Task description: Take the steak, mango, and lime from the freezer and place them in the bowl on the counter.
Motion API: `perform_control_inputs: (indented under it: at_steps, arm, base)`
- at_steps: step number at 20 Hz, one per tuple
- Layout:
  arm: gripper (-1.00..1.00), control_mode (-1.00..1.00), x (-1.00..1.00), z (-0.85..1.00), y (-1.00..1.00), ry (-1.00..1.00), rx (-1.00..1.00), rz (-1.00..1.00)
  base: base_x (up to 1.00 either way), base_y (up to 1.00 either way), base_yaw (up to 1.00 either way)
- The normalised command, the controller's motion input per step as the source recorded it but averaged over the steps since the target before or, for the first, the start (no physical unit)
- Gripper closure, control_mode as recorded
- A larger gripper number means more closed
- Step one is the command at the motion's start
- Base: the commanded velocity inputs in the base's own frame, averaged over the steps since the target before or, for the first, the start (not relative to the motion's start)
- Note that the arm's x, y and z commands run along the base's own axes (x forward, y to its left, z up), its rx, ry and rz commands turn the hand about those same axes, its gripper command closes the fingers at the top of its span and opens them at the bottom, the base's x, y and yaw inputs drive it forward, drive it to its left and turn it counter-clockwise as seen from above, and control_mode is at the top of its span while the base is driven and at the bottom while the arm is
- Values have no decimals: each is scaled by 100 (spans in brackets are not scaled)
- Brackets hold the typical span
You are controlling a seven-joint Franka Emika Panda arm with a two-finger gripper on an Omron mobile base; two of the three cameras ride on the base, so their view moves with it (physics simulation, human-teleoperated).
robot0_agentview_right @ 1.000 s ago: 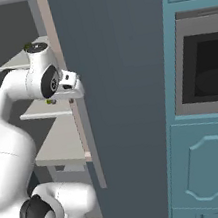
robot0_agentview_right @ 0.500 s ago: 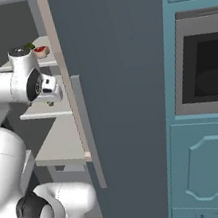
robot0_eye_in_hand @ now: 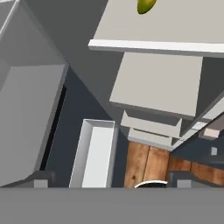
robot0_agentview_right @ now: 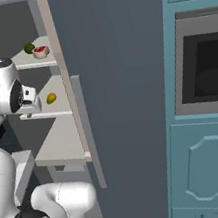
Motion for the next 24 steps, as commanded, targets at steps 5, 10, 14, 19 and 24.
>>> perform_control_inputs:
  at_steps: [5,10,14,19,24]
  arm:
    - [-100,-100,-11,0,55,-2,0,8]
    - [-100,-100,-1,0,21,-1,2,4]
    - [-100,-100,-7,0,-11,-6,0,-1]
    - [-100,-100,-2,0,-45,-13,0,-9]
    - [-100,-100,16,0,-33,-9,0,-5]
  base:
    - [0,0,0]
    - [0,0,0]
    - [0,0,0]
    - [0,0,0]
    - [0,0,0]
